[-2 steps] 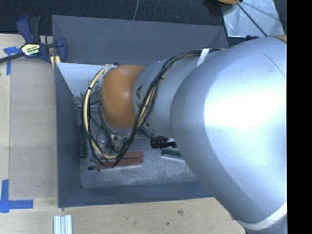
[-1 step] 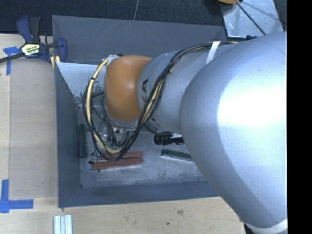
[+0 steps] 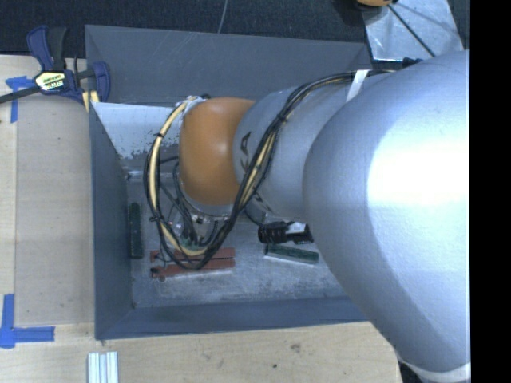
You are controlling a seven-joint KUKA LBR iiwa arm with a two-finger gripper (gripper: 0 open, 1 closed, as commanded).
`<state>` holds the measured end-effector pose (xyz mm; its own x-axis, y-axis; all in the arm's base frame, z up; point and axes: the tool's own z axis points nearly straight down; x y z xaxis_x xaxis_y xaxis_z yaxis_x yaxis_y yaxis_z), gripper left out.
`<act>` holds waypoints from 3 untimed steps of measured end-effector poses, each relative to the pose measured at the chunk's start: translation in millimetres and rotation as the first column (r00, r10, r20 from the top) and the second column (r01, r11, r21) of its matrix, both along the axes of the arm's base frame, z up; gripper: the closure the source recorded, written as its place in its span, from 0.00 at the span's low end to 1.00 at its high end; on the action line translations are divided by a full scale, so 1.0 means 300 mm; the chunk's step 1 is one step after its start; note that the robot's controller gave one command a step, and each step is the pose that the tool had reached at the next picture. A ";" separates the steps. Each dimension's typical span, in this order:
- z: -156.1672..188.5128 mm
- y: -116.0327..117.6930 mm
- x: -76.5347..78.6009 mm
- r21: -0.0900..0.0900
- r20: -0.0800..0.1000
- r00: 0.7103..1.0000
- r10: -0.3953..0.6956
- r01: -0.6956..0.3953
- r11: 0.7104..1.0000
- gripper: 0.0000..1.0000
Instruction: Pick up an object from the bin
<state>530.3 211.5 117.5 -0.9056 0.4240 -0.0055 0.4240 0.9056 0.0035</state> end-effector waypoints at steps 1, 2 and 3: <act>-0.078 -0.009 -0.010 -0.001 -0.006 0.999 0.050 -0.050 0.999 0.00; -0.158 -0.179 -0.148 -0.001 -0.004 0.997 -0.071 0.071 0.997 1.00; -0.158 -0.179 -0.148 -0.001 -0.004 0.997 -0.071 0.071 0.997 1.00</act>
Offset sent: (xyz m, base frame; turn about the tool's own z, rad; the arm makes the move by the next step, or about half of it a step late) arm -0.0452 -0.0529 -0.0475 0.0701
